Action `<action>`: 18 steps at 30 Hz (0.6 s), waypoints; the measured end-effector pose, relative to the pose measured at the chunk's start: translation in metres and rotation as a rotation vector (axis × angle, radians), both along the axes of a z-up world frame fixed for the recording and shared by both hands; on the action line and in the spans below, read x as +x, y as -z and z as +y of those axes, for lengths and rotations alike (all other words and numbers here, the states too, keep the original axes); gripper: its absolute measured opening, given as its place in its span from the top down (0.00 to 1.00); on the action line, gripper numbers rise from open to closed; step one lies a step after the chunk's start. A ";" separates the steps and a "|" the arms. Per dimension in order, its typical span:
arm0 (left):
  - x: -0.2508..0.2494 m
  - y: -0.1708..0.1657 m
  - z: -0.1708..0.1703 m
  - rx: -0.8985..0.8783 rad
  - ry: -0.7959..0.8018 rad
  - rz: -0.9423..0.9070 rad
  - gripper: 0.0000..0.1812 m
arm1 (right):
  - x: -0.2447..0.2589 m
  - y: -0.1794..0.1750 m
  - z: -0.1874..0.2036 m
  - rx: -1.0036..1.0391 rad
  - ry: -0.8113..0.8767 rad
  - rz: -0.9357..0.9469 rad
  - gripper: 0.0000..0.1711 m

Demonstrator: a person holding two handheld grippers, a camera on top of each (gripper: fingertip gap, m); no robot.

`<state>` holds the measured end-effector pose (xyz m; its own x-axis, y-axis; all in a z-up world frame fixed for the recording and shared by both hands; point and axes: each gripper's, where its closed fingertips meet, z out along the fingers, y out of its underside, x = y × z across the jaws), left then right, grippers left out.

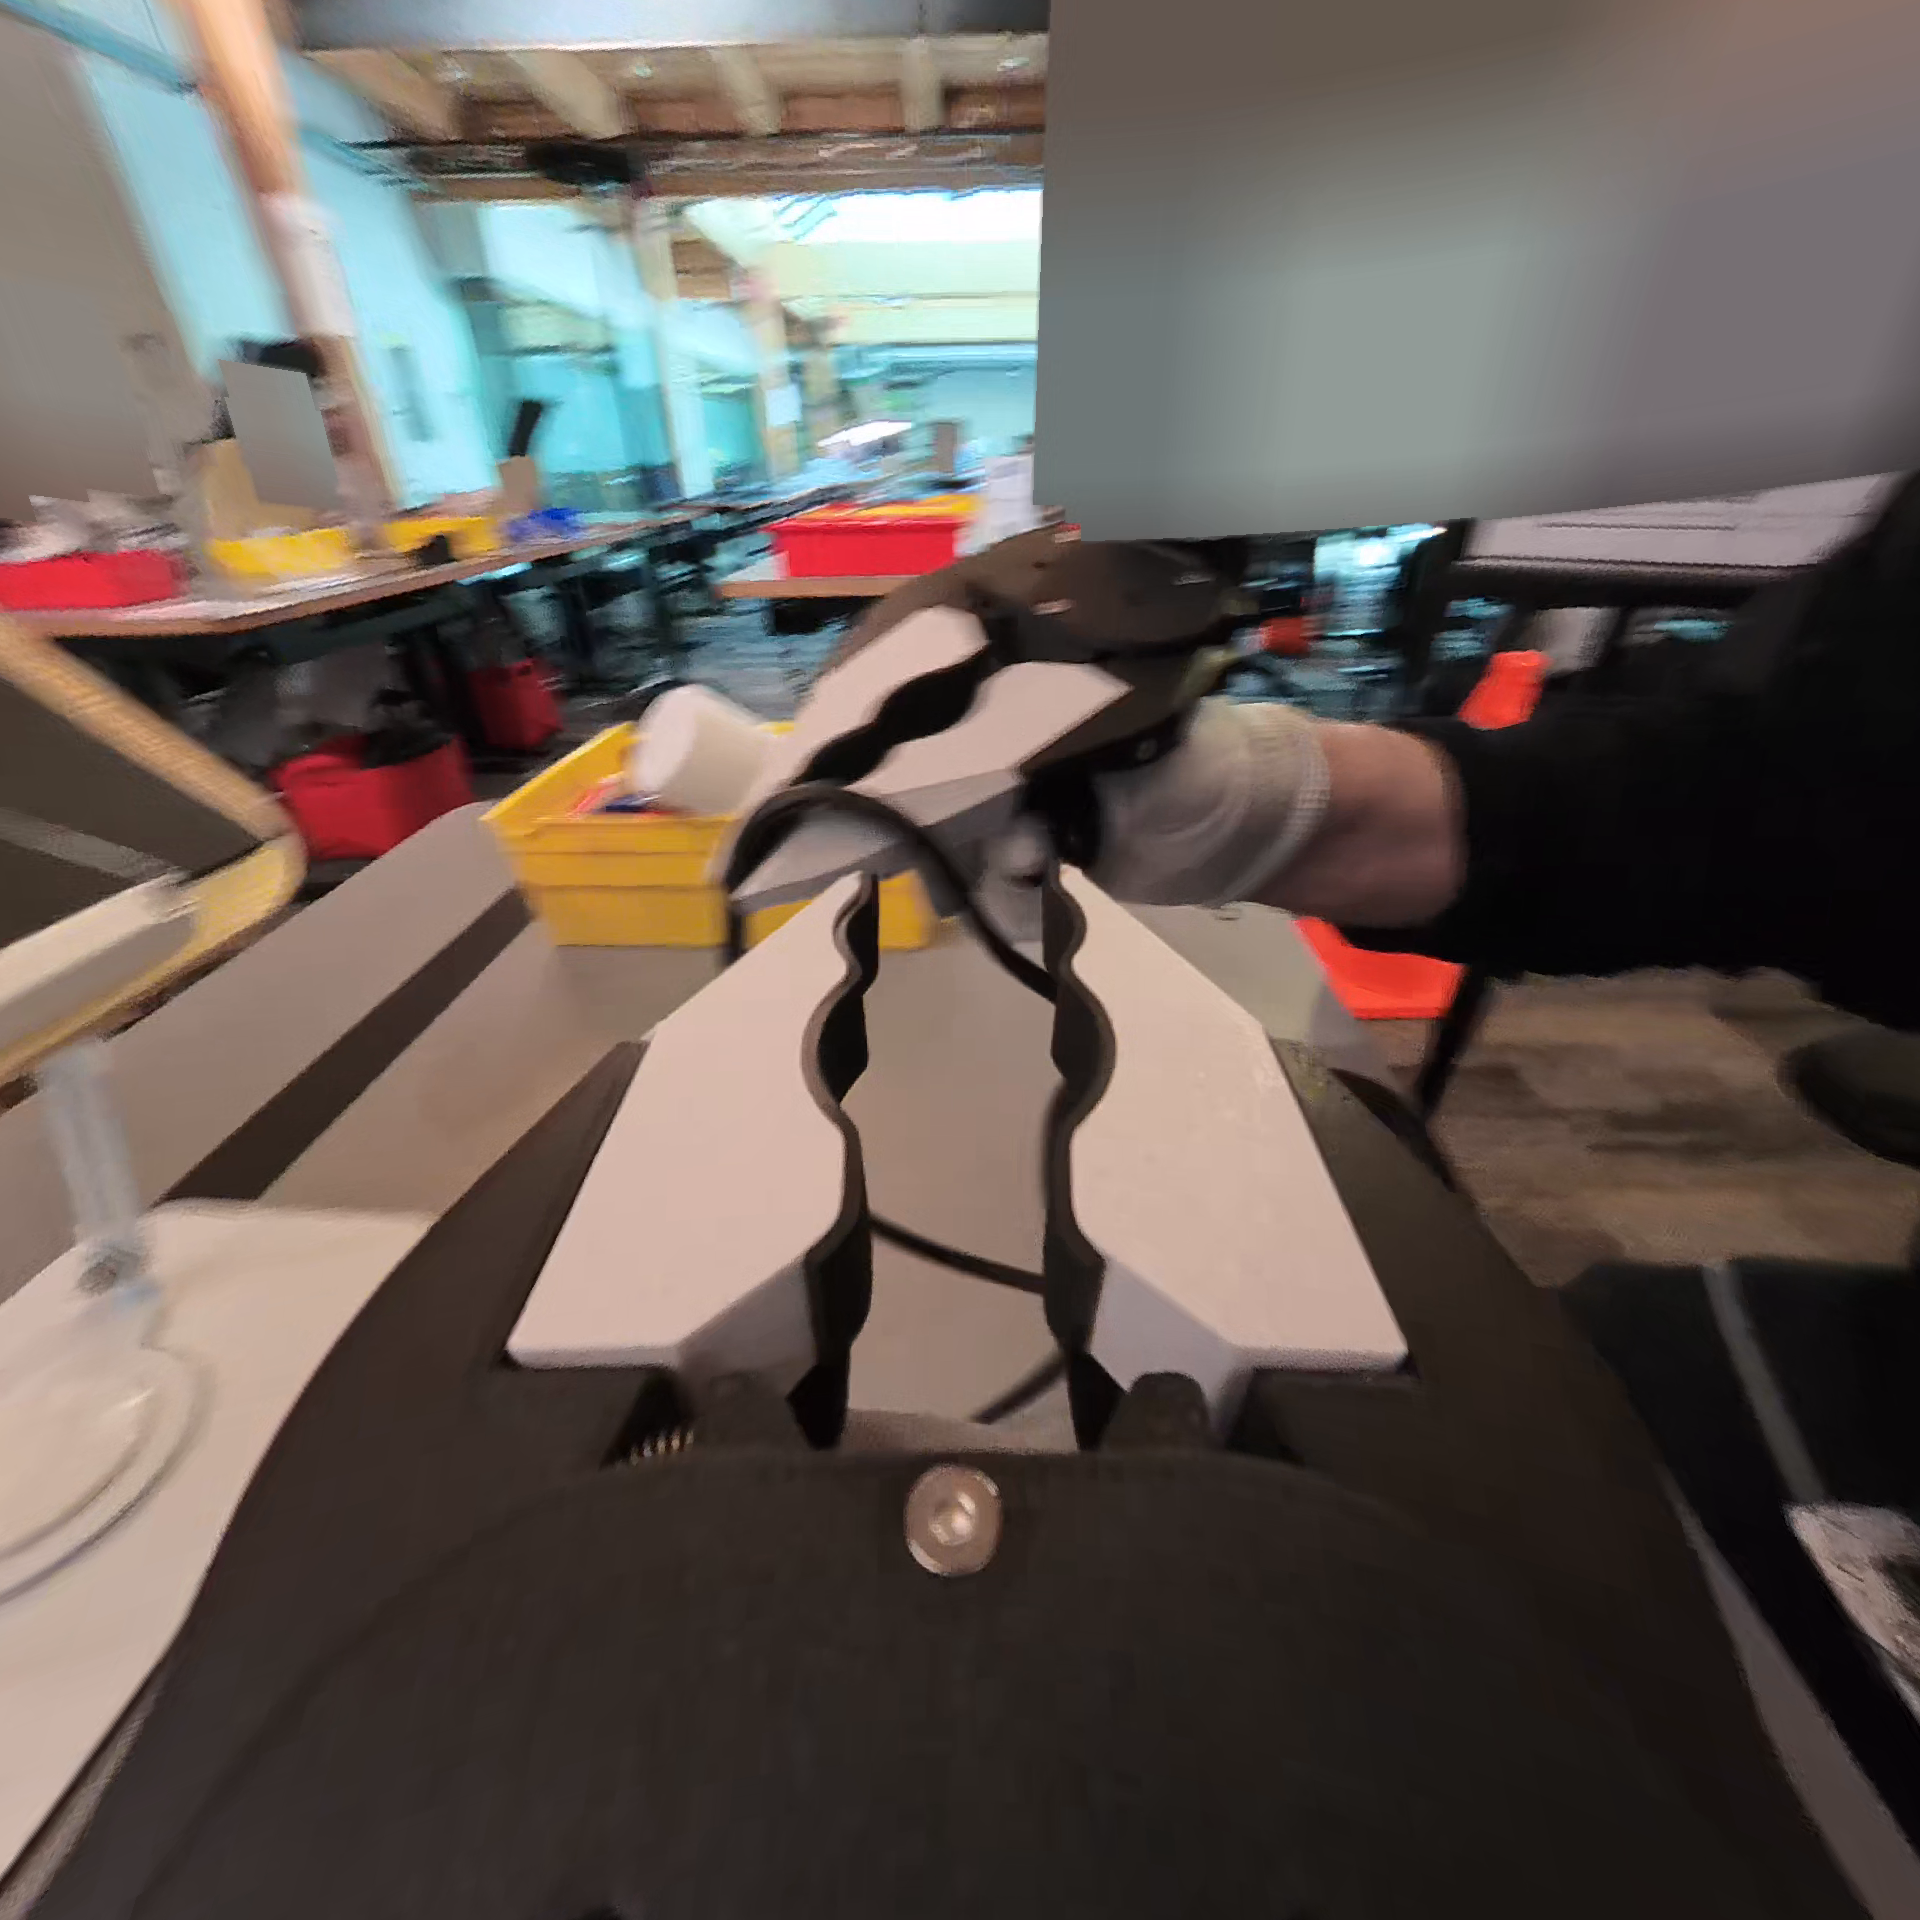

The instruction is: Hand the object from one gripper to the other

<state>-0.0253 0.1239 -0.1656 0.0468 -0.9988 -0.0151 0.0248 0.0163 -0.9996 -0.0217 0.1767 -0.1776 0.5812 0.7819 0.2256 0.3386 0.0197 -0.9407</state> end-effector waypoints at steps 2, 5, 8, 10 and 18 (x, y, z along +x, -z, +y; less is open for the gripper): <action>-0.002 0.002 0.008 -0.007 -0.035 0.013 0.82 | 0.001 -0.001 0.001 0.024 0.016 -0.020 0.99; 0.002 0.008 0.012 -0.062 -0.050 0.032 0.81 | -0.002 0.000 0.001 0.081 0.032 -0.085 0.99; 0.012 0.021 0.010 -0.155 -0.021 0.066 0.79 | -0.006 -0.002 0.002 0.170 0.067 -0.158 0.99; 0.020 0.028 0.006 -0.210 -0.003 0.071 0.81 | -0.009 -0.002 0.003 0.230 0.086 -0.222 0.99; 0.027 0.041 0.009 -0.136 -0.066 0.110 0.99 | -0.013 -0.009 -0.004 0.182 0.039 -0.135 0.99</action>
